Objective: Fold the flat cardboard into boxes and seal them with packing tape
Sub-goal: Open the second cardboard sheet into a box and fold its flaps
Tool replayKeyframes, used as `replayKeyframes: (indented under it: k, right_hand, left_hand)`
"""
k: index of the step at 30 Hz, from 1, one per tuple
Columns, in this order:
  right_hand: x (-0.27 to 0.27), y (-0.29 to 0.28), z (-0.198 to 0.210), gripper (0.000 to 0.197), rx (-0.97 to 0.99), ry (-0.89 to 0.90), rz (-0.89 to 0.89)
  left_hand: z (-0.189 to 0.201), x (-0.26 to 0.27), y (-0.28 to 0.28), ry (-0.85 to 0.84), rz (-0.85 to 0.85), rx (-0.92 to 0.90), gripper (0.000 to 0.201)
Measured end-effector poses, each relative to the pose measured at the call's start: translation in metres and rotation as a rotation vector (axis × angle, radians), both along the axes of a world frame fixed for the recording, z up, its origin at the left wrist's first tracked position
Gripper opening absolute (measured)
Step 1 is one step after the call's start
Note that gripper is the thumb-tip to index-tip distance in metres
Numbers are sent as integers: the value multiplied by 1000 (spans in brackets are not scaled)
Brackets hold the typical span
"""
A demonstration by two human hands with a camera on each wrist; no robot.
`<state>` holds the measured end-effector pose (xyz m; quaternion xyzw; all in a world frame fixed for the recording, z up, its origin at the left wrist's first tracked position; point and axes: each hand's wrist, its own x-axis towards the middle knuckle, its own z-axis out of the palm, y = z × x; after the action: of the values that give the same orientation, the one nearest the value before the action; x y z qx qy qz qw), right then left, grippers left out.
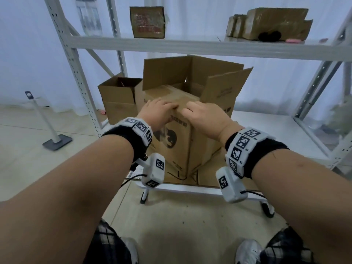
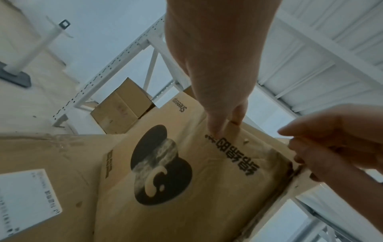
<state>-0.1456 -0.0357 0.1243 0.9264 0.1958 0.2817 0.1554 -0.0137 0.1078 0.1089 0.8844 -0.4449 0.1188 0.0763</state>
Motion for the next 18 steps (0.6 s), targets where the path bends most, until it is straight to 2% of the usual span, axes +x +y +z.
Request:
replayKeyframes:
  k: [3, 6, 13, 15, 18]
  right_hand:
    - [-9, -12, -5, 12, 98, -12, -80]
    - [-17, -24, -10, 15, 162, 36, -223]
    - [-27, -55, -10, 26, 381, 32, -522]
    - [-28, -64, -8, 23, 329, -6, -656]
    - [-29, -68, -1, 23, 79, -21, -775]
  left_hand:
    - [-8, -13, -4, -11, -31, -42, 51]
    - [-13, -25, -13, -26, -19, -108, 47]
    - [-5, -39, -28, -150, -8, -86, 37]
    - [-2, -41, -33, -136, -14, -91, 32]
    - [6, -37, -39, -87, 1, -105, 30]
